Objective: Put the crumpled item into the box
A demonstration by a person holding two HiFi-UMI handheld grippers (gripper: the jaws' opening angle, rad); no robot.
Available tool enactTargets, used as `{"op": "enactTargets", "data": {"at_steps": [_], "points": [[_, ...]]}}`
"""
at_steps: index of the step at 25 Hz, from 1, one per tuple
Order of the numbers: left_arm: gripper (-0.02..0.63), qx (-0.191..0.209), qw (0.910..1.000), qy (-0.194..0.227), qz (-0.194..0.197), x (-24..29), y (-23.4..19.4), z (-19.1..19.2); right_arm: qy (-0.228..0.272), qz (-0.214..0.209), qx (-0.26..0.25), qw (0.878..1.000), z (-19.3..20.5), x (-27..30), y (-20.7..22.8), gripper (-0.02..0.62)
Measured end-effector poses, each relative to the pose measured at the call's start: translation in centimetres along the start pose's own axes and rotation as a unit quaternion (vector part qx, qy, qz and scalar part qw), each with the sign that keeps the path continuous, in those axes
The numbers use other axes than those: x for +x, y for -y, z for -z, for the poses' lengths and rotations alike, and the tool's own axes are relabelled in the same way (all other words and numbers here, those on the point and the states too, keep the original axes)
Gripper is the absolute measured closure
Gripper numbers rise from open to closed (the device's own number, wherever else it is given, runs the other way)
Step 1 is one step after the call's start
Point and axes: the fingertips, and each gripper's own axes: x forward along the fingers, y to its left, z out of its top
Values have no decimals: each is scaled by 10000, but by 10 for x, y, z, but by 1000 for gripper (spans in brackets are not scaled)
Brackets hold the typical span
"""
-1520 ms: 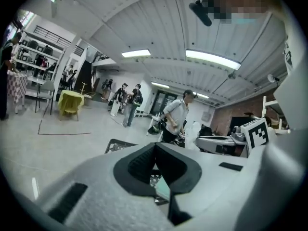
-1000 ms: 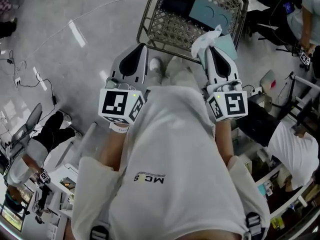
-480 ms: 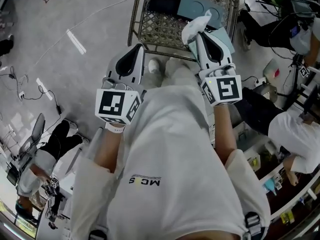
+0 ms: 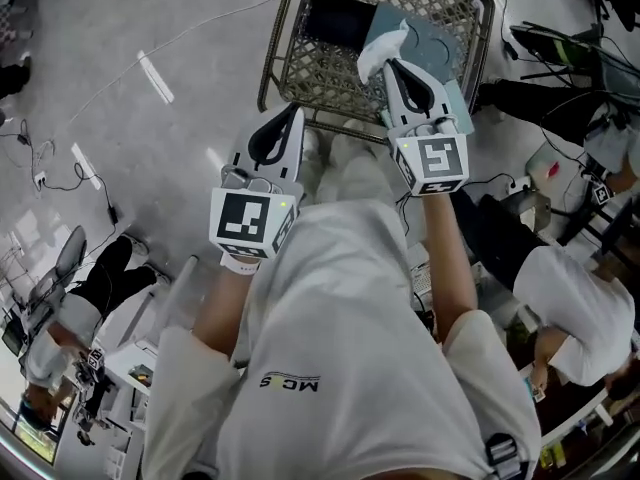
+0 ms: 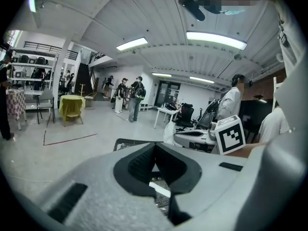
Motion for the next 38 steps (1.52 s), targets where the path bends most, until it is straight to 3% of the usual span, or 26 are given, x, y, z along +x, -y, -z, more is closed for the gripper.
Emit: {"op": "enactTargets", "data": {"at_steps": [12,25,31,38], "points": [[583,-187,9992,-285,-194,39,-21,32,-438,-77,-163,9989,48,92,16,580],[583,-361,9980,-437,-268,58,-31,40,-1152,-28,-372,9926,109,160,34,580],[583,-467,9969,-580,-240,70,-34,53,-1951,-59,-577,9791,146,175,41,580],[583,-508,9962,-688,-158,80,-35,63,-2785,-186,-1021,9548,178,185,42,578]]}}
